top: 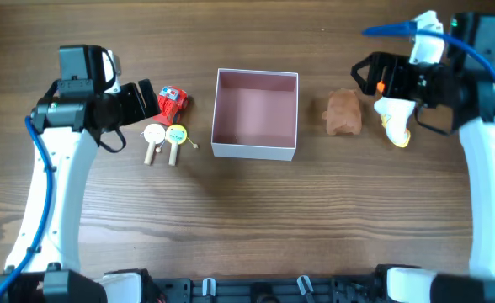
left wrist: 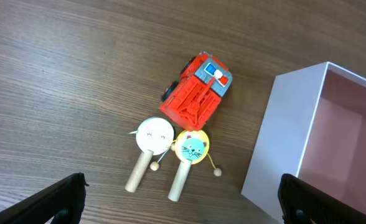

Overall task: Pack container
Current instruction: 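Reach the right gripper to the brown plush hamster and grasp it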

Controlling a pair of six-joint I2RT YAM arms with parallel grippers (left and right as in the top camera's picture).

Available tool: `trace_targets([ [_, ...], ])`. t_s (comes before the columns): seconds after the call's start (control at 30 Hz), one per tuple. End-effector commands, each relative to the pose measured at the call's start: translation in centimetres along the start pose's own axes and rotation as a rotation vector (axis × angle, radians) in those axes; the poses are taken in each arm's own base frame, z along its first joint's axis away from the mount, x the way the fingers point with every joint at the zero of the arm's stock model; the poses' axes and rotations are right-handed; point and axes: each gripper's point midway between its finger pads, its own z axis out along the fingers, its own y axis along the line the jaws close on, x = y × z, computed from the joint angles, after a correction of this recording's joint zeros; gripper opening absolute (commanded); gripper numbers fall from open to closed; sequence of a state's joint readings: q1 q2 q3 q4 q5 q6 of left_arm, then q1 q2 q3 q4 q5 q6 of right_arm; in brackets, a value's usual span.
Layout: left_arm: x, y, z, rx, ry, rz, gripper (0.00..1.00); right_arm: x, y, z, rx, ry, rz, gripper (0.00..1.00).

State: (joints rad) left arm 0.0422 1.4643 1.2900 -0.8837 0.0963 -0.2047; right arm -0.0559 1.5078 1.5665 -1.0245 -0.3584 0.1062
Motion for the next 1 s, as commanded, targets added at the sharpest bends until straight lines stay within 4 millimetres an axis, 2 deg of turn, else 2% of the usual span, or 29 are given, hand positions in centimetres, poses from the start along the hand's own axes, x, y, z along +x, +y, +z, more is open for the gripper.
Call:
trace_targets([
  [0.0,-0.6,-0.1,-0.3,0.011,-0.011,0.012,1.0,0.7,-2.7,4.7,0.113,0.104,0.04,1.0],
  [0.17,-0.6,-0.1,-0.3,0.011,-0.011,0.012,1.0,3.2,-4.8,10.9,0.239,0.25,0.035,1.0],
  [0.3,-0.6,-0.1,-0.3,0.011,-0.012,0.012,1.0,6.0,-5.4,14.8,0.275,0.366,0.036,0.99],
  [0.4,-0.6,-0.1,-0.3,0.011,-0.012,0.012,1.0,7.5,-7.6,16.8,0.389,0.404,0.118,1.0],
  [0.57,-0.6,-0.1,-0.3,0.01,-0.012,0.012,1.0,9.4,-8.3,19.6,0.371,0.469,0.141,0.98],
  [0.6,-0.6,-0.1,-0.3,0.011,-0.012,0.012,1.0,9.5,-8.4,19.9,0.374,0.47,0.152,0.94],
  [0.77,-0.6,-0.1,-0.3,0.011,-0.012,0.012,1.0,9.7,-8.5,20.5,0.382,0.468,0.181,0.31],
  [0.8,-0.6,-0.1,-0.3,0.011,-0.012,0.012,1.0,9.6,-8.4,20.5,0.38,0.464,0.179,0.3],
  [0.9,-0.6,-0.1,-0.3,0.011,-0.012,0.012,1.0,9.0,-7.9,20.0,0.374,0.446,0.171,0.21],
  [0.97,-0.6,-0.1,-0.3,0.011,-0.012,0.012,1.0,7.5,-6.8,18.6,0.357,0.394,0.156,0.13],
])
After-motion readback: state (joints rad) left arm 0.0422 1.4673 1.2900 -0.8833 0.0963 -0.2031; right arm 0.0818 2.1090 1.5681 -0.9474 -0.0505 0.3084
